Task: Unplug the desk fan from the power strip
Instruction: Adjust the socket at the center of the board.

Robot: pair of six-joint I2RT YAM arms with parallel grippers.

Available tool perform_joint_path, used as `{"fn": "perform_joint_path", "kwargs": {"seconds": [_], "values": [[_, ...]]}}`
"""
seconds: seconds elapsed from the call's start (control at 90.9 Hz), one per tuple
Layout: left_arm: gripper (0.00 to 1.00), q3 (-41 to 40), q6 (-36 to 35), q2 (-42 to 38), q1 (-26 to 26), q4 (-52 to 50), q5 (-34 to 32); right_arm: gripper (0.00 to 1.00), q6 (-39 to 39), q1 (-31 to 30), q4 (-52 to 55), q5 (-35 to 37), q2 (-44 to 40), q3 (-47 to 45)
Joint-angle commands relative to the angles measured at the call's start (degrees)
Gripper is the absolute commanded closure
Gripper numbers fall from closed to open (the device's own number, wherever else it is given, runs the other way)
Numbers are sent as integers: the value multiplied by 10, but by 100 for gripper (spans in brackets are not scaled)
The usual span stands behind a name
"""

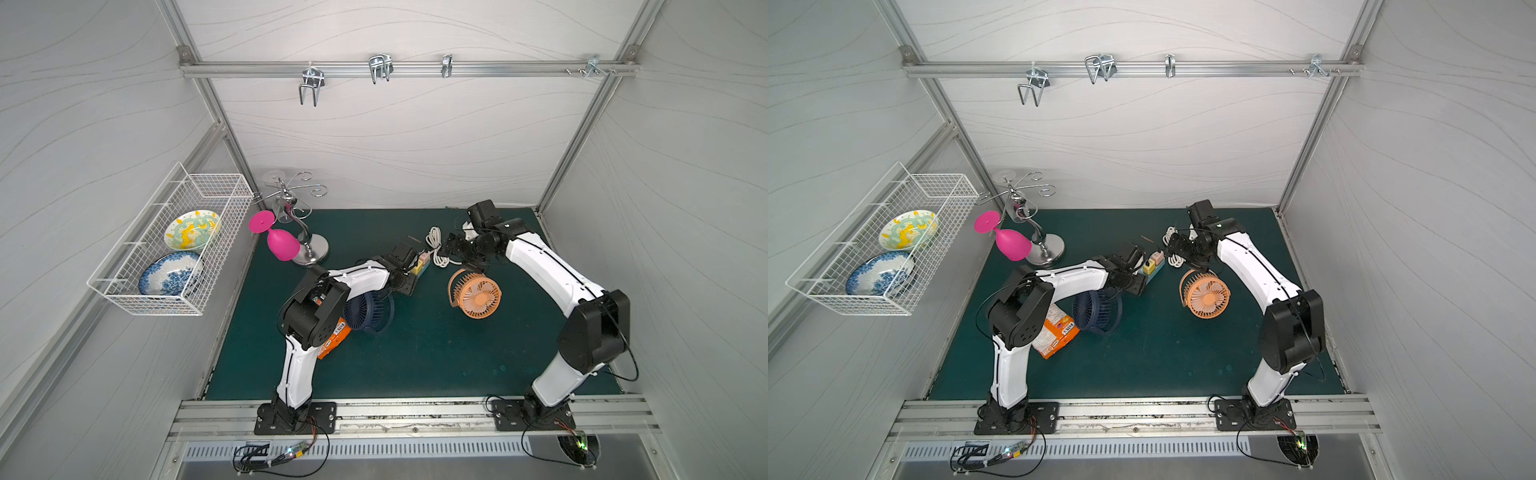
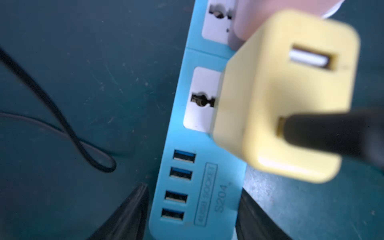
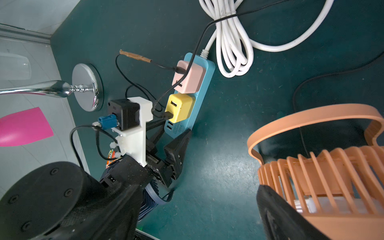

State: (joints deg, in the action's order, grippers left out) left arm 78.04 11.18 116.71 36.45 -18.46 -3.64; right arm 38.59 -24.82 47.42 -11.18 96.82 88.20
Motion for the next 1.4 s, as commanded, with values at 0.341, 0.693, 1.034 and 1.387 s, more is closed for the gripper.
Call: {"fn": "perform_joint_path", "kwargs": {"seconds": [0.341, 0.693, 1.034, 1.387], "values": [[48, -57, 15, -42, 0, 88, 24, 13, 32, -12, 61, -43, 129, 133], [28, -65, 21, -42, 2, 91, 27, 16, 29, -30, 103, -38, 205, 218], [33, -93, 5, -54, 20, 125, -4, 16, 29, -32, 94, -33, 192, 204], [44, -86, -1, -47, 20, 133, -3, 16, 21, -33, 107, -27, 213, 227]]}}
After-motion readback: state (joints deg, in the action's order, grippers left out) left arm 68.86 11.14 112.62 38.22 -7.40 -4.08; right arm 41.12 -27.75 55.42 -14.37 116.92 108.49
